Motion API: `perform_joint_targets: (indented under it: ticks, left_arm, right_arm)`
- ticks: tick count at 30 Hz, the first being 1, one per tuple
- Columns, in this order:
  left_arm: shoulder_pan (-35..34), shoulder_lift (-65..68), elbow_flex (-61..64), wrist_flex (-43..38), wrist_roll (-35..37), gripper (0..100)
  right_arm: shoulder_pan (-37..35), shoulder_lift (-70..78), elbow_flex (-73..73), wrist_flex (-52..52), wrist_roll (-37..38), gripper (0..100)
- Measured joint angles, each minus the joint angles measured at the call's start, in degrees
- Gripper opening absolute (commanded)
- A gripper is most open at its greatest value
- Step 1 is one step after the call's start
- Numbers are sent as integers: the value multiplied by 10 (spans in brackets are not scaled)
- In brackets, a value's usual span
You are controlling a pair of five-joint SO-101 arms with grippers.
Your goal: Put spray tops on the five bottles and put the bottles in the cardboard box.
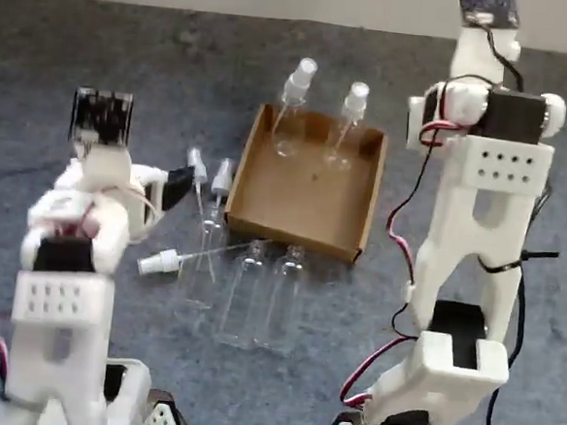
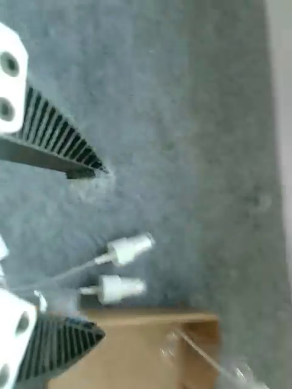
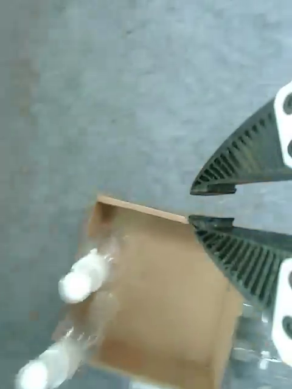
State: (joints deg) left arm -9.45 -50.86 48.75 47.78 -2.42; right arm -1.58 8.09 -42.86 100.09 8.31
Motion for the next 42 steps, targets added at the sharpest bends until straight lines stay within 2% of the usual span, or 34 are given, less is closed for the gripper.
perform_joint_targets:
  ticks: [5, 10, 15, 18, 25, 29, 38, 42]
  left_arm:
    - [-40, 163, -127, 94, -45, 298]
    - [-93, 263, -215, 157, -94, 298]
    - [-150, 303, -231, 161, -139, 300]
    - [-180, 312, -231, 161, -157, 301]
    - [-237, 314, -230, 159, -189, 302]
    - [-250, 315, -207, 128, -193, 302]
    - [-250, 315, -206, 120, -194, 302]
    - [-250, 315, -206, 120, -194, 301]
  right_arm:
    - [-42, -98, 173, 0, 18, 12]
    - [-162, -240, 398, -25, 16, 24]
    - [-279, -290, 611, -124, -9, 169]
    - [-331, -290, 695, -171, -72, 242]
    - [-377, -280, 718, -245, -258, 268]
    - [-380, -241, 739, -275, -324, 268]
    - [-382, -151, 753, -285, -343, 263]
    - [-381, -142, 759, -285, -343, 145]
